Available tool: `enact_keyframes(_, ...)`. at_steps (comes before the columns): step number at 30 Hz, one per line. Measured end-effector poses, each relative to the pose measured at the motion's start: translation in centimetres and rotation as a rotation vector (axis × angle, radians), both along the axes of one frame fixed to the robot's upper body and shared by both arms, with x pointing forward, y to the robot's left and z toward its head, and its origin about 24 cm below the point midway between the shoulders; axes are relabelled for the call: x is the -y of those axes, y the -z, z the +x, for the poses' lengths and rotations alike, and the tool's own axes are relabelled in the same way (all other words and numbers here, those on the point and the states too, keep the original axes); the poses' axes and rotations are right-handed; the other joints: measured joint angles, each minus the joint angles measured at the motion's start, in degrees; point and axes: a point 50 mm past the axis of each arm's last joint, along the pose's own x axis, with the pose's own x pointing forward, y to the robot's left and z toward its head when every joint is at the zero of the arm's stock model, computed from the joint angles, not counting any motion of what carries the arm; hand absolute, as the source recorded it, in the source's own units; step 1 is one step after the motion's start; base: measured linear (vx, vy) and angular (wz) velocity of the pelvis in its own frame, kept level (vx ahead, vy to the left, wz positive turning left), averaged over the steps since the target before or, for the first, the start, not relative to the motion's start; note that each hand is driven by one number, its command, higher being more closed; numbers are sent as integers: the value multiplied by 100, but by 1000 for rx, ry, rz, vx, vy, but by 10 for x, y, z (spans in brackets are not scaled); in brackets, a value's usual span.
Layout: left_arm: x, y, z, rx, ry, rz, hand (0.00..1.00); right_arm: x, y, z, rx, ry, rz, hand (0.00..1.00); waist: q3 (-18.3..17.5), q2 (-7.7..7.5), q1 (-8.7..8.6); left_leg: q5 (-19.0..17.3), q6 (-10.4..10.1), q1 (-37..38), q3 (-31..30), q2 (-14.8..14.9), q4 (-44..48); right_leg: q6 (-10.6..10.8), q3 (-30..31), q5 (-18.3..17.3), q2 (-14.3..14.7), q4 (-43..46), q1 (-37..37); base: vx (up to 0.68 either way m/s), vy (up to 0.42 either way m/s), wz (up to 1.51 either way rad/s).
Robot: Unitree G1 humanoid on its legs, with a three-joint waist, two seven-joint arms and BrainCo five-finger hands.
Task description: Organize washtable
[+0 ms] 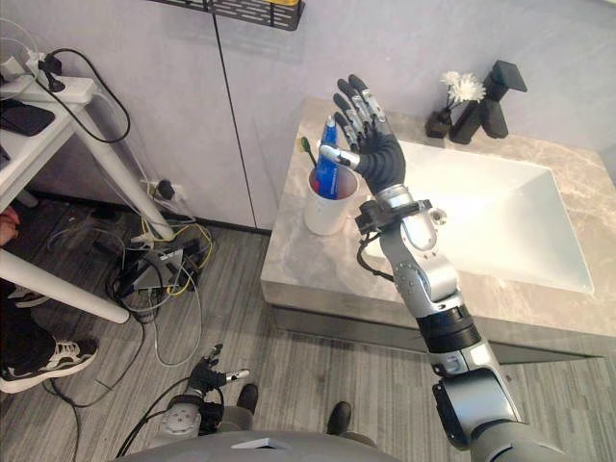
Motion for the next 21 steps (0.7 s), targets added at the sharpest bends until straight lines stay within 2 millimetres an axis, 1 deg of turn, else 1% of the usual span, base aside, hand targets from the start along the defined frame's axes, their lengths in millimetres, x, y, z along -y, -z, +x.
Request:
enact_keyframes(4,0,1,0,-3,-1,0,0,0,-5,-14,51,-33,17,0,-1,0,-20,0,0,13,11,0,0,0,12,0,0,3,1,0,0,0)
enact_keyframes(6,0,1,-1,-5,-2,0,0,1,-3,-17,56,-36,20,0,-1,0,-33,0,0,29,21,-1,-2,0,23,0,-2,11,4,0,0,0)
enact_keyframes(8,0,1,0,-6,-2,0,0,7,-2,-21,59,-14,38,0,-2,0,-27,0,0,39,26,-2,-2,0,26,0,-3,15,11,0,0,0)
enact_keyframes(10,-1,2,-1,-10,-4,0,0,13,-5,-26,81,6,57,0,-5,1,-62,0,0,53,44,-3,-1,0,37,0,-5,18,13,-3,3,-2)
enact_keyframes(12,-3,3,-3,-19,-18,0,0,20,-10,-31,114,33,91,0,-9,5,-149,0,0,88,82,-12,-12,0,39,0,-13,31,20,-9,5,-8)
enact_keyframes(14,-5,6,-4,-36,-36,-2,0,36,-15,-42,165,98,146,0,-29,17,-166,-3,5,167,147,-14,-44,0,81,0,-18,42,49,-6,9,-13)
enact_keyframes(17,-5,11,-7,-67,-39,-5,0,53,-15,-55,198,176,180,0,-138,47,-202,-4,8,180,162,-28,-61,1,84,0,-31,41,46,3,3,-2)
enact_keyframes(18,-6,14,-10,-83,-51,-7,0,64,-10,-64,200,239,223,0,-219,70,-269,-4,9,182,162,-29,-71,1,81,0,-31,39,44,0,0,0)
enact_keyframes(19,-7,15,-12,-92,-62,-9,0,68,-7,-67,194,269,241,0,-254,85,-302,-4,8,184,165,-29,-74,1,82,-1,-31,35,44,0,0,0)
enact_keyframes(20,-8,18,-15,-107,-78,-12,0,76,1,-76,177,325,274,0,-304,117,-327,-4,8,193,181,-29,-82,1,91,-1,-31,26,44,8,-3,-6)
enact_keyframes(21,-8,20,-17,-122,-87,-16,0,85,13,-85,137,392,286,0,-346,160,-351,-4,9,204,200,-29,-92,1,106,0,-30,17,44,5,-3,-8)
